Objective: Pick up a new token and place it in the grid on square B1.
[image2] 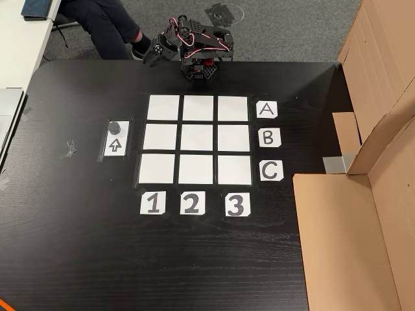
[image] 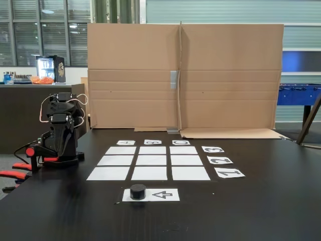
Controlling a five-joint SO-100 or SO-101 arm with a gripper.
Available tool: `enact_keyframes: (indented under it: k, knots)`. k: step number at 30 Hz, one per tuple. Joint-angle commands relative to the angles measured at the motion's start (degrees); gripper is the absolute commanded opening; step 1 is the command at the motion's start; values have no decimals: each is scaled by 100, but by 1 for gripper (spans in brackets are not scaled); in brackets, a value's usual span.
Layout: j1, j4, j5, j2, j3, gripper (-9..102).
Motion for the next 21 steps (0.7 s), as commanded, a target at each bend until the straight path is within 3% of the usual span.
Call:
enact_keyframes:
  k: [1,21]
  knots:
    - [-369,26,88,18,-9,6]
    - [-308,-9,18,18,-53,3]
